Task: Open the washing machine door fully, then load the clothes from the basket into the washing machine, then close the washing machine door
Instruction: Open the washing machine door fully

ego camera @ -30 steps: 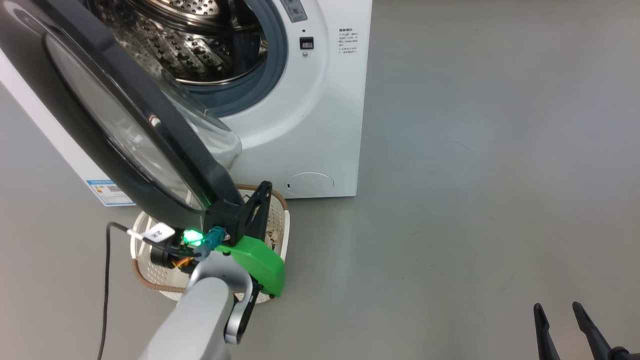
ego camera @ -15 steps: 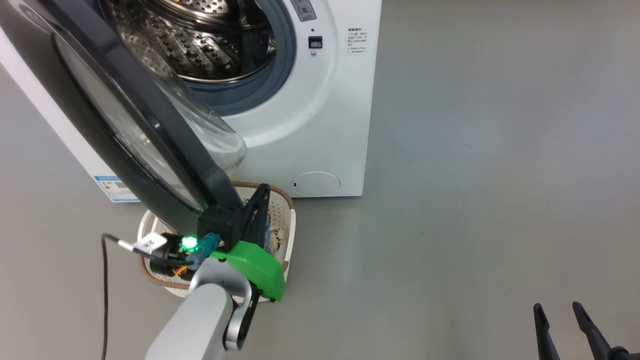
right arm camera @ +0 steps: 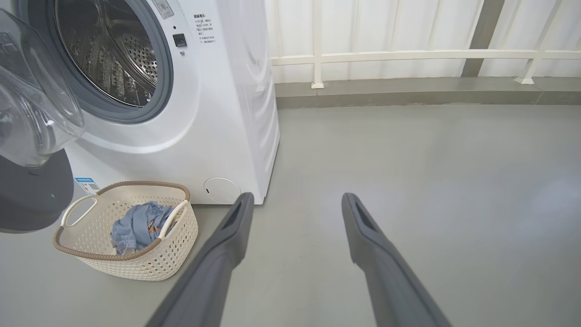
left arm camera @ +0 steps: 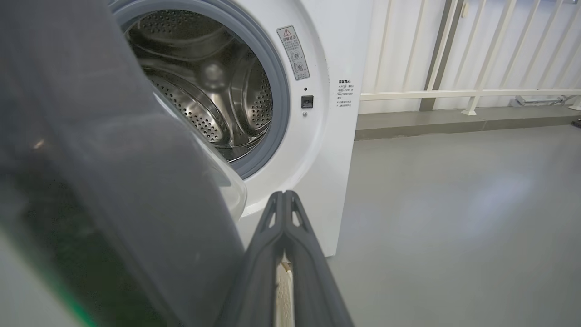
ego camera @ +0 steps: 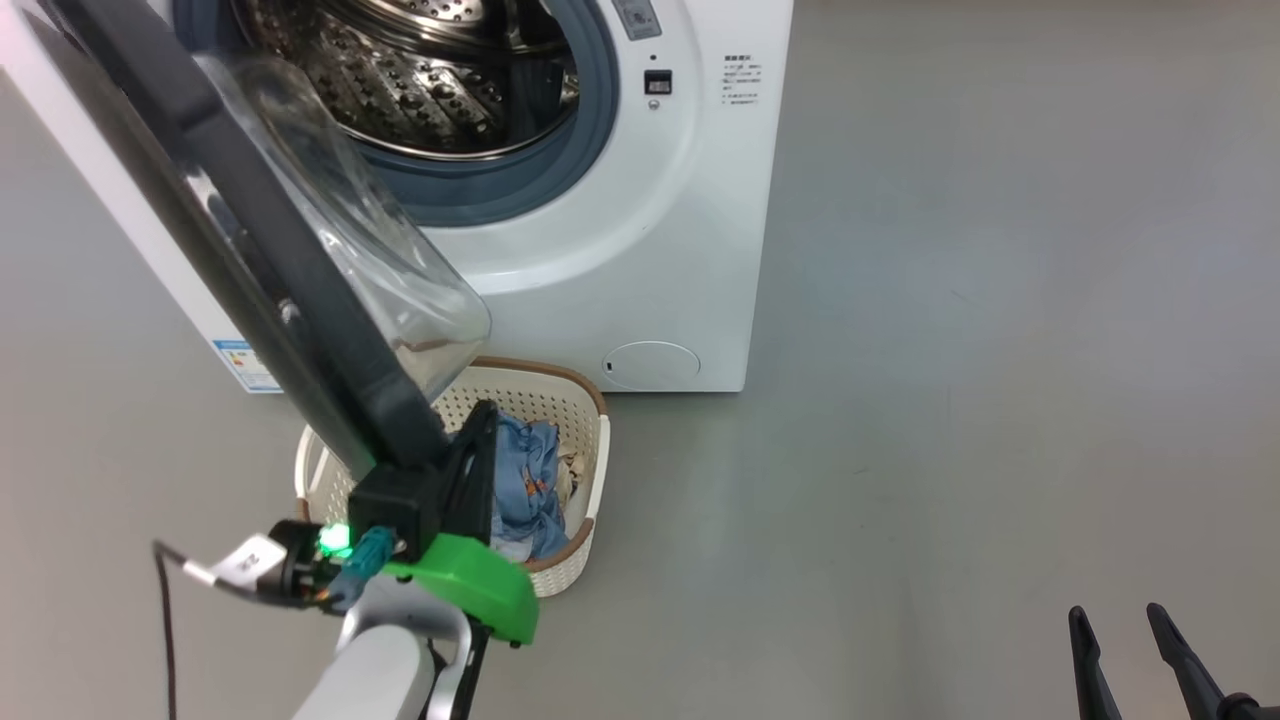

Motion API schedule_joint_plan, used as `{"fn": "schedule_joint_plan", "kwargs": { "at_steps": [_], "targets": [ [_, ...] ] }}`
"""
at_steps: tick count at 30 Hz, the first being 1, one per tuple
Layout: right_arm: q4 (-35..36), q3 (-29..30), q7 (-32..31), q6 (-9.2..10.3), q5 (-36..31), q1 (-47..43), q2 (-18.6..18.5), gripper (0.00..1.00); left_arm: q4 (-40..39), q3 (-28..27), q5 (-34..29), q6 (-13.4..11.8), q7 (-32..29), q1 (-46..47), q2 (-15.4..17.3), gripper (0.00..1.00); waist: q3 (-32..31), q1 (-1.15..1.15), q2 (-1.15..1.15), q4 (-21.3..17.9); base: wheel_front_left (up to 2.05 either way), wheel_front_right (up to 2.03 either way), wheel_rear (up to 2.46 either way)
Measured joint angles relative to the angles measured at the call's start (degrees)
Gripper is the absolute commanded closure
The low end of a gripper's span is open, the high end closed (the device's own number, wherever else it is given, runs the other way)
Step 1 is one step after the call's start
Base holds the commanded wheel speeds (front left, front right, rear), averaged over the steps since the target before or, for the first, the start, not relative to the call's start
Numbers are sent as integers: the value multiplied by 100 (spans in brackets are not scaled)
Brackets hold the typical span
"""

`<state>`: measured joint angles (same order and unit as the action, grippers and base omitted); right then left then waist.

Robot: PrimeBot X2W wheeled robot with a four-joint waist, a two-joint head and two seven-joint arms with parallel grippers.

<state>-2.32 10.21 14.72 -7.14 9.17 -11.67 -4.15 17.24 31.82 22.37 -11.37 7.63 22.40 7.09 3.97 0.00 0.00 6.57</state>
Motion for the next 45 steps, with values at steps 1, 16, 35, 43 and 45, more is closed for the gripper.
{"fn": "schedule_joint_plan", "kwargs": {
  "at_steps": [1,16,35,43,45],
  "targets": [
    [5,0,0,0,0,0,0,0,-71,-4,-1,-58,-1,-56,36,100,1,0,0,15,0,0,0],
    [15,37,0,0,-1,-1,-7,0,-1046,-197,-42,-570,-37,-821,341,100,45,0,0,298,0,0,0],
    [18,67,0,0,-10,-2,-2,0,-1640,-810,62,-1168,275,-1496,686,100,22,0,0,623,0,0,0],
    [27,70,0,0,-9,-2,-3,0,-1715,-1330,256,-1341,364,-1661,869,100,71,0,0,666,0,0,0],
    [36,71,0,0,-9,-2,-3,0,-1714,-1493,307,-1404,401,-1701,922,100,81,0,0,675,0,0,0]
  ]
}}
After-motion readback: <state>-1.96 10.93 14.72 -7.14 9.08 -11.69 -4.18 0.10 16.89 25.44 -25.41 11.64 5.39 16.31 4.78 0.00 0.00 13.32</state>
